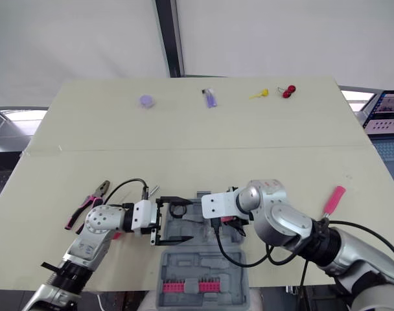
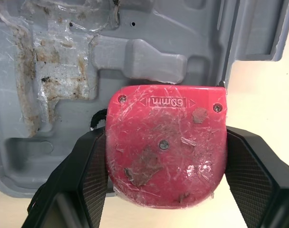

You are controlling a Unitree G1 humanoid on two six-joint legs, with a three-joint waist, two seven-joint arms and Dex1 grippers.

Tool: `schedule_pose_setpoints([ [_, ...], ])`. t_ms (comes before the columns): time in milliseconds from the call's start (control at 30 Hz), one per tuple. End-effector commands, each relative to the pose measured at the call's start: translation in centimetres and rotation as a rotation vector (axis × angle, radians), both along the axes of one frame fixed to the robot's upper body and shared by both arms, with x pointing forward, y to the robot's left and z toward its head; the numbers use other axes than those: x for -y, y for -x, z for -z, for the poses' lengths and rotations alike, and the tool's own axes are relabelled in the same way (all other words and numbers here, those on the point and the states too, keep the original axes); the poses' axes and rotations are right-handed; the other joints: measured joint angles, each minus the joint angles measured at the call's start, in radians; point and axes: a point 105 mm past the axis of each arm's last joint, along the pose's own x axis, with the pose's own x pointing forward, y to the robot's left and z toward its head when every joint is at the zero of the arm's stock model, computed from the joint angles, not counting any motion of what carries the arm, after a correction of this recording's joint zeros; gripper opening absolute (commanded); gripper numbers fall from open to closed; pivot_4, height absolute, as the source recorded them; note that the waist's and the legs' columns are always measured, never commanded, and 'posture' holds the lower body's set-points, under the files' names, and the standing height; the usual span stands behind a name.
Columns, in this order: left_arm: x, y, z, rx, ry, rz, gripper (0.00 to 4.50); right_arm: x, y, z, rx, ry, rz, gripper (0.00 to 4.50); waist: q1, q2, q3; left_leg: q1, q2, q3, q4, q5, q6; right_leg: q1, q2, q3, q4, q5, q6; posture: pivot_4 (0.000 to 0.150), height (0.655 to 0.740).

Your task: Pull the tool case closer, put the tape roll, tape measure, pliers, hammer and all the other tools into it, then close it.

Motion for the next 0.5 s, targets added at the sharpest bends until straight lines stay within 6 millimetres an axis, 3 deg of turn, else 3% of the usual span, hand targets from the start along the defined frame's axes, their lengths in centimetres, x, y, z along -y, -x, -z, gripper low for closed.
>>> schedule_pose_setpoints([
  [33, 0.37, 0.43, -0.21, 0.015, 0.013, 0.018, 4.50, -0.41, 0.17, -0.84, 0.027, -0.024, -0.024, 2.95, 0.000, 0.000, 0.000, 0.000, 0.000, 0.000, 0.000, 0.000, 0.000, 0.000, 0.000, 0.000, 0.000, 0.000, 0.000, 0.150, 0.7400],
  [300, 0.34, 0.47, -0.04, 0.007, 0.013, 0.018, 4.50, -0.42, -0.04, -0.99, 0.043, -0.029, -0.023, 2.95, 0.000, 0.000, 0.000, 0.000, 0.000, 0.000, 0.000, 0.000, 0.000, 0.000, 0.000, 0.000, 0.000, 0.000, 0.000, 0.150, 0.7400],
  [400, 0.38, 0.52, 0.01, 0.006, 0.014, 0.019, 4.50, -0.40, -0.11, -1.00, 0.047, -0.031, -0.021, 4.38, 0.000, 0.000, 0.000, 0.000, 0.000, 0.000, 0.000, 0.000, 0.000, 0.000, 0.000, 0.000, 0.000, 0.000, 0.000, 0.150, 0.7400],
  [500, 0.41, 0.52, 0.03, 0.005, 0.014, 0.020, 4.50, -0.39, -0.13, -0.97, 0.046, -0.031, -0.020, 4.45, 0.000, 0.000, 0.000, 0.000, 0.000, 0.000, 0.000, 0.000, 0.000, 0.000, 0.000, 0.000, 0.000, 0.000, 0.000, 0.150, 0.7400],
])
